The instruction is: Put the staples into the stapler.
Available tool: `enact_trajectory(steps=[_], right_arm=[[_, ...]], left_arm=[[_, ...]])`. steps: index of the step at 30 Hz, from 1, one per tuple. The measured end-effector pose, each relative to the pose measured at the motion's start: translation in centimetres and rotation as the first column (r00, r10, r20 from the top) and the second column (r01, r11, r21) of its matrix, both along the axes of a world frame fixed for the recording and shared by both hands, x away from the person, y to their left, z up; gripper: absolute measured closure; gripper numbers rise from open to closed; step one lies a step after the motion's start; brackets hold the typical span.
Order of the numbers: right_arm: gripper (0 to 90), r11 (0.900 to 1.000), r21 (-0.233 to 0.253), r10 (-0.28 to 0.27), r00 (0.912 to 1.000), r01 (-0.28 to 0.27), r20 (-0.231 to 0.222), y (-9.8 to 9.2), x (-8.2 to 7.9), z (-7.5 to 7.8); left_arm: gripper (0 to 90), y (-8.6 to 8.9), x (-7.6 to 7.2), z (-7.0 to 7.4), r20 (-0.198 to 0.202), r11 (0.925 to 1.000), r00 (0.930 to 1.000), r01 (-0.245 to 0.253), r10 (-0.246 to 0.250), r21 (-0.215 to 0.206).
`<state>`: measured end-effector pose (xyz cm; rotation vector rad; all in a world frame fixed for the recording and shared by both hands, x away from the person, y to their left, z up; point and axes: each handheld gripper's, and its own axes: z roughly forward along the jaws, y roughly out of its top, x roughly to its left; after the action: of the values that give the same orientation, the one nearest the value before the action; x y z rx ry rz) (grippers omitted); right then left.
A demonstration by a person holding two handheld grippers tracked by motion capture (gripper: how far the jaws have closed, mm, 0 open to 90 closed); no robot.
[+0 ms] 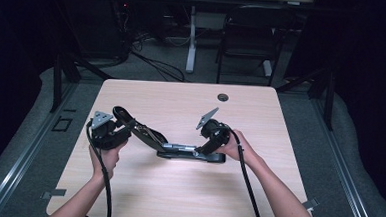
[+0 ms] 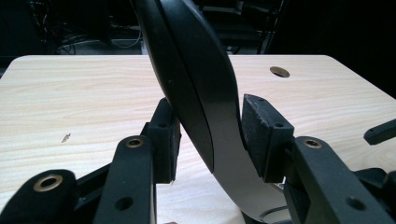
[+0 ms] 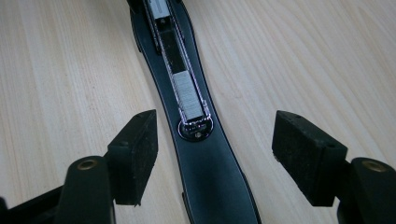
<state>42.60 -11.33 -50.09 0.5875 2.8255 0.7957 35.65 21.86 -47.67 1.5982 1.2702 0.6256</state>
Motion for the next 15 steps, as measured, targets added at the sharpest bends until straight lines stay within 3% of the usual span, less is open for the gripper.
enact_trajectory(steps=[9, 15], right_arm=[[46.7, 0.999, -0.007, -0.045, 0.9978, 0.045, 0.049, -1.6, -2.5, -0.2], [70.8, 0.995, -0.001, -0.101, 0.9935, 0.101, 0.052, -3.0, -3.4, -0.4]], left_arm=[[58.8, 0.0, 0.0, 0.0, 0.000, 1.0000, 1.0000, 0.001, -0.001, 0.000], [58.8, 0.0, 0.0, 0.0, -0.002, 1.0000, 1.0000, -0.002, 0.002, 0.003]])
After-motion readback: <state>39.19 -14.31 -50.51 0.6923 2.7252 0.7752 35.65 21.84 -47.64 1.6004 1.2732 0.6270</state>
